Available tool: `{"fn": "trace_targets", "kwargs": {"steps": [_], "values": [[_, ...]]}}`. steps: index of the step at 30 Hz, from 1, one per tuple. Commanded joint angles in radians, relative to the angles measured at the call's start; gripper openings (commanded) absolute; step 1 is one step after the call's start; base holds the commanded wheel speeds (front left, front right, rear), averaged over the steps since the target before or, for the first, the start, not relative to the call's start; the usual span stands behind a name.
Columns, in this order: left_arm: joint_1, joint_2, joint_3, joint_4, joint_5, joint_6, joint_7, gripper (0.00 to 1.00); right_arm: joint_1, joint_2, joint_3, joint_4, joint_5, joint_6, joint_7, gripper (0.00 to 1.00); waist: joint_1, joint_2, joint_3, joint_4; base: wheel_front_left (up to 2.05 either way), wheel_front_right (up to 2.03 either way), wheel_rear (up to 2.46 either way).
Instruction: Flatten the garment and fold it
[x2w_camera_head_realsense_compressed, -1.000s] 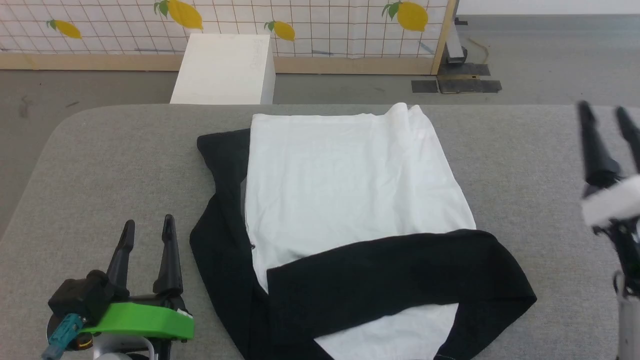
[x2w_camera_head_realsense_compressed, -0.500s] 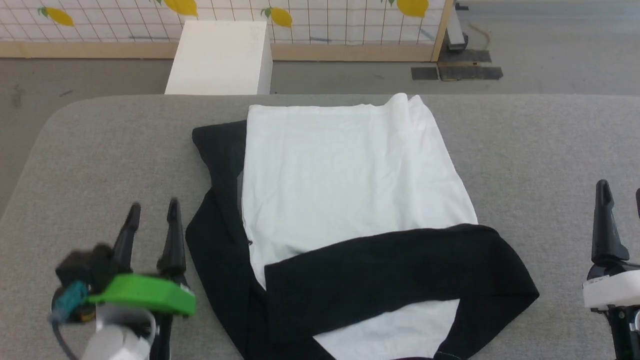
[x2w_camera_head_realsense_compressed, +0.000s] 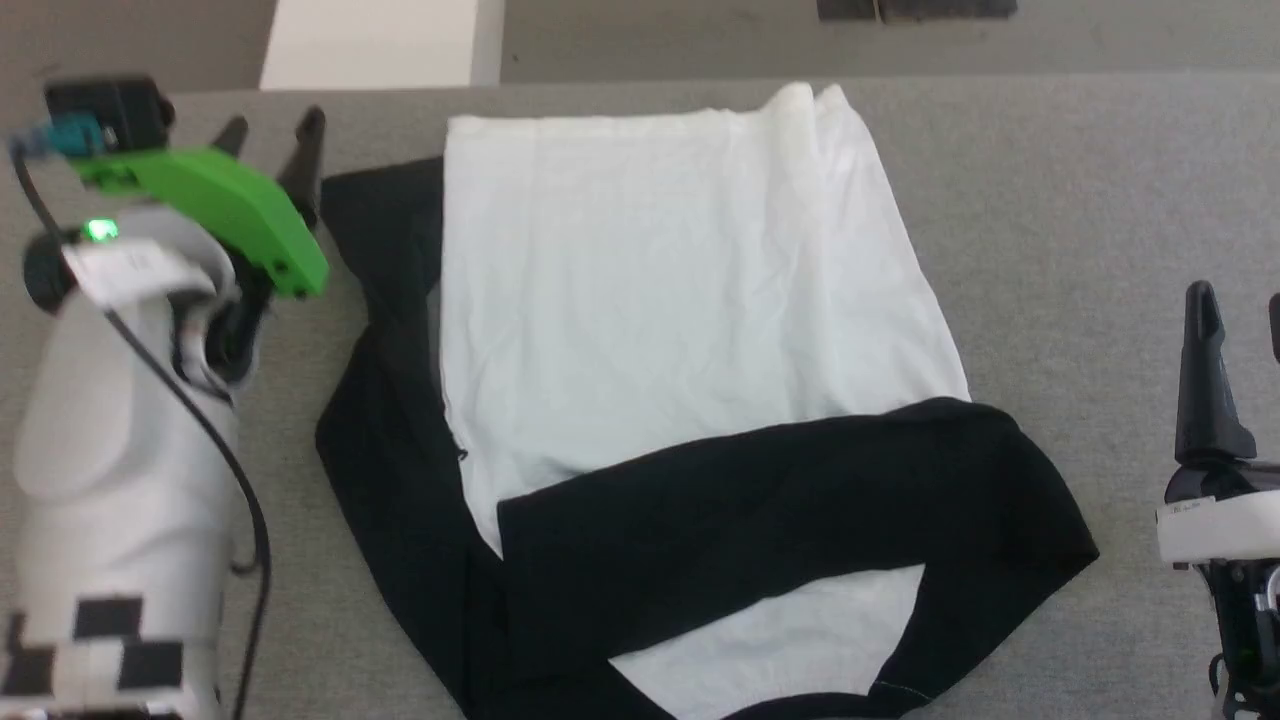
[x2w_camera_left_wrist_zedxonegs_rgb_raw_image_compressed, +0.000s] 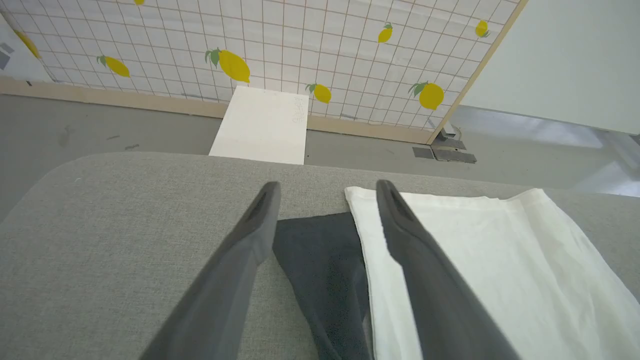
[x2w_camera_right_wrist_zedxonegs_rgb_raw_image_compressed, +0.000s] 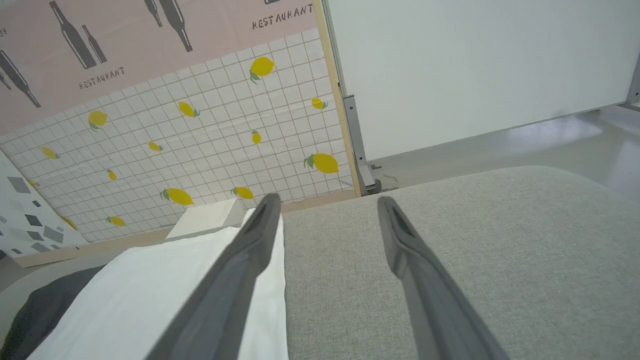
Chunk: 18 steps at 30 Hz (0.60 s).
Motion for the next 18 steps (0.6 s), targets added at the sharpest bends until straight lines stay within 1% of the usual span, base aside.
{"fn": "trace_targets", "kwargs": {"steps": [1,6,8,12,18], "values": [[-0.059,0.015,0.001,0.036,-0.011,0.015,0.046,1.00,-0.020,0.001,0.006,-0.011,0.010,-0.001,0.005,1.00,0.0000,0.0000,0.102,-0.040,0.00,0.00,0.00],[-0.233,0.065,-0.021,0.187,0.001,0.075,0.304,1.00,-0.047,0.001,0.019,-0.029,0.004,-0.001,0.011,1.00,0.0000,0.0000,0.179,-0.079,0.00,0.00,0.00],[-0.279,0.087,-0.033,0.216,0.014,0.097,0.386,1.00,-0.051,0.001,0.020,-0.037,0.006,-0.001,0.011,1.00,0.0000,0.0000,0.206,-0.090,0.00,0.00,0.00],[-0.328,0.114,-0.054,0.240,0.033,0.126,0.502,1.00,-0.049,0.001,0.012,-0.056,0.005,-0.001,0.012,1.00,0.0000,0.0000,0.247,-0.101,0.00,0.00,0.00],[-0.333,0.136,-0.081,0.247,0.054,0.157,0.597,1.00,-0.049,0.001,-0.004,-0.086,0.003,-0.001,0.014,1.00,0.0000,0.0000,0.288,-0.098,0.00,0.00,0.00]]}}
